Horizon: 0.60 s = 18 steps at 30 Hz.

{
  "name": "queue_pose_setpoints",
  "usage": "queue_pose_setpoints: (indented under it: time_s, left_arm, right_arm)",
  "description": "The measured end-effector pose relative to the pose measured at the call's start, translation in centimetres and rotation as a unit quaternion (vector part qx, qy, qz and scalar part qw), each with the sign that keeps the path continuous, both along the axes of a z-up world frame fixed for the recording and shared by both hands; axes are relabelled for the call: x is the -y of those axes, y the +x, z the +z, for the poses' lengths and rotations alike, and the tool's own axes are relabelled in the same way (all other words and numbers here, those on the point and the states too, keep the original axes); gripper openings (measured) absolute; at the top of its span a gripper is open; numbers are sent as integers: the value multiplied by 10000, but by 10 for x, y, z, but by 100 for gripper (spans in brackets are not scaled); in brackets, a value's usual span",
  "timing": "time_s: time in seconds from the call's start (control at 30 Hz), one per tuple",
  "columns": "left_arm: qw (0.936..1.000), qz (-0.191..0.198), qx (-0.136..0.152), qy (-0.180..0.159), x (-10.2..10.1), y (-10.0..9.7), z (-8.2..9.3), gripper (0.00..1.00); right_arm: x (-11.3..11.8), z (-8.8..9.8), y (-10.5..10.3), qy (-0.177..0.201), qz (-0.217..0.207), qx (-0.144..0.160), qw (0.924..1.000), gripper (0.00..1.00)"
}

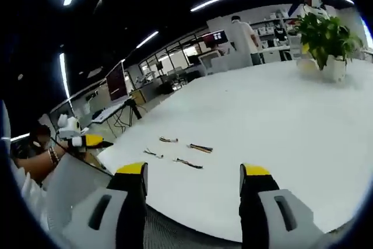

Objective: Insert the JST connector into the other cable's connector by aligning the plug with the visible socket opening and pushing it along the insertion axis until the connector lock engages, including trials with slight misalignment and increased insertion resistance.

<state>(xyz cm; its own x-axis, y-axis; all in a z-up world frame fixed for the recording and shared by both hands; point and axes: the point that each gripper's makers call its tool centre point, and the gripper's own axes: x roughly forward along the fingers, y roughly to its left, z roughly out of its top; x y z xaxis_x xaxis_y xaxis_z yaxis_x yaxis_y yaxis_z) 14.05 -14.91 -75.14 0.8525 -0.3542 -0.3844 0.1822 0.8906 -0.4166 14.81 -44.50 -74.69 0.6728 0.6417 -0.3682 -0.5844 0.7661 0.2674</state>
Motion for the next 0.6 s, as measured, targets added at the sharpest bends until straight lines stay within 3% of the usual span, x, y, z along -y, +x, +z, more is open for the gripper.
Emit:
queue_pose_setpoints:
  time_s: [0.1,0.2,0.27,0.33,0.47,0.53,0.6]
  left_arm:
    - [9953,-531,-6,805,-1,2,-4,99]
    - [9840,-776,350,1567,-1,19,7,99]
    - [9798,-853,451,1753,-1,28,12,99]
    - [9794,-1084,399,1659,4,37,12,99]
    - [9739,-1389,687,1658,10,60,19,99]
    - [9752,-1493,569,1530,12,68,15,99]
    - [9797,-1521,578,1173,16,76,16,99]
  right_arm:
    - [-10,3,-3,-241,493,209,9983,58]
    - [-7,11,6,-233,499,217,9982,59]
    - [-8,20,12,-68,526,282,9982,59]
    - [-7,24,20,-70,581,274,9979,60]
    - [-11,31,37,-288,843,685,9937,63]
    - [-16,33,42,-240,945,768,9923,66]
    - [-26,32,44,-131,1245,709,9896,63]
